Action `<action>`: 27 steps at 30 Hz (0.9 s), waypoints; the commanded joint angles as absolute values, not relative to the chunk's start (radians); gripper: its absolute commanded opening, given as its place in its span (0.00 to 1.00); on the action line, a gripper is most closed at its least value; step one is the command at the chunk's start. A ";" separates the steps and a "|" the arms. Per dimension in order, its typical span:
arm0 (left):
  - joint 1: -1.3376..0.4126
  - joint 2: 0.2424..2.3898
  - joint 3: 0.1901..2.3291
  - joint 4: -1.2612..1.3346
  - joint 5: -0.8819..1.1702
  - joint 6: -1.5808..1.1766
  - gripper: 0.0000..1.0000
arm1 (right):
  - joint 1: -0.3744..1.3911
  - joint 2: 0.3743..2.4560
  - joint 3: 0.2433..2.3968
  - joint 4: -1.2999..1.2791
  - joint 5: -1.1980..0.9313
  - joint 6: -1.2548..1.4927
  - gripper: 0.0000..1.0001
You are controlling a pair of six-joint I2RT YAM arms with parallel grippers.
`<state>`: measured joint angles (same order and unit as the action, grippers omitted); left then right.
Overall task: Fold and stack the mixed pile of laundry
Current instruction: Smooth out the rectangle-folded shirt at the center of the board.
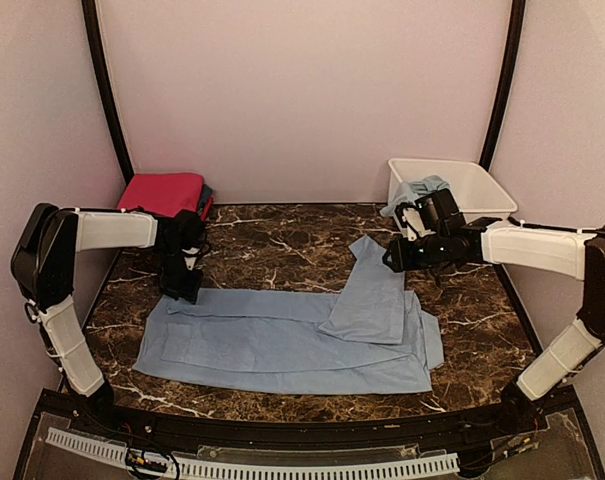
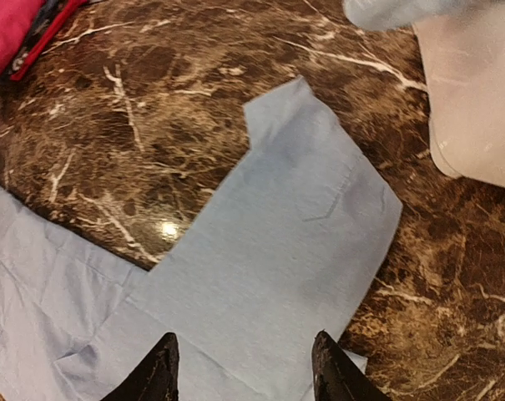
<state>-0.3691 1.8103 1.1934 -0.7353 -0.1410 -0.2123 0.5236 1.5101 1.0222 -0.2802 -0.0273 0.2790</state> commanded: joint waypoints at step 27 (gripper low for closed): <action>-0.365 1.530 1.295 -0.804 -0.203 -0.200 0.51 | 0.435 1.885 1.091 -0.034 0.155 0.360 0.16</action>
